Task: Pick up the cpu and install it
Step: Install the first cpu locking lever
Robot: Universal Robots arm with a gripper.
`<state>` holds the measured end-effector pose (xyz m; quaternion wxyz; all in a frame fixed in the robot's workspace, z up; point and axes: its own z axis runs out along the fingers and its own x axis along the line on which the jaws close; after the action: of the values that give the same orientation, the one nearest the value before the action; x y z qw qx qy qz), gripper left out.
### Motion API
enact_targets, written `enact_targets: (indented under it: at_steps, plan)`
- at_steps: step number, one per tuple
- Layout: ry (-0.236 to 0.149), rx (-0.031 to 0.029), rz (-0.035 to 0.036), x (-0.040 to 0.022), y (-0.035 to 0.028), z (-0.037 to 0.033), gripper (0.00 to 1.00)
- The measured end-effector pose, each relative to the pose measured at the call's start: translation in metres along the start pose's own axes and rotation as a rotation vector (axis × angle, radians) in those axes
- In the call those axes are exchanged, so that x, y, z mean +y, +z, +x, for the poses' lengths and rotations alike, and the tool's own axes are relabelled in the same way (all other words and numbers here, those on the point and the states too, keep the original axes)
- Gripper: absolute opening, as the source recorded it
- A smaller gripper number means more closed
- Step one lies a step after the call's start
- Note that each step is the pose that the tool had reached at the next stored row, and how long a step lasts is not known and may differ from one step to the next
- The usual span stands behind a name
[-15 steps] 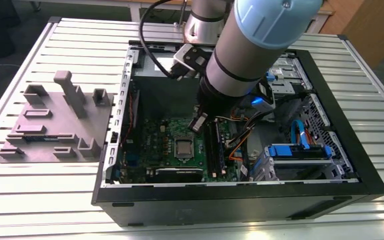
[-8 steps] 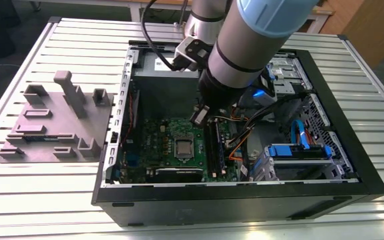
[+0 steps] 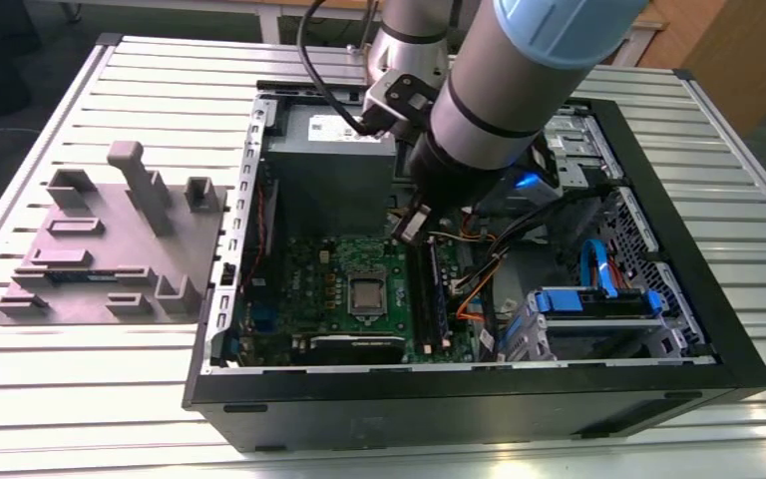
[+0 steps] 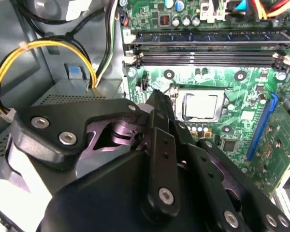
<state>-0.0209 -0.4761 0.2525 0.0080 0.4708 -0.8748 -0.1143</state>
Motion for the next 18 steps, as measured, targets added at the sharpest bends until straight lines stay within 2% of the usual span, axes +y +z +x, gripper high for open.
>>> enact_targets:
  at_steps: [5,13,18]
  plan:
    - [-0.005,0.0005,-0.0011,0.0003,0.0045,-0.0014,0.1]
    - [-0.012,0.0014,-0.002,0.004,0.0115,-0.008,0.1]
    - [-0.013,0.0013,-0.0017,0.005,0.0173,-0.0086,0.1]
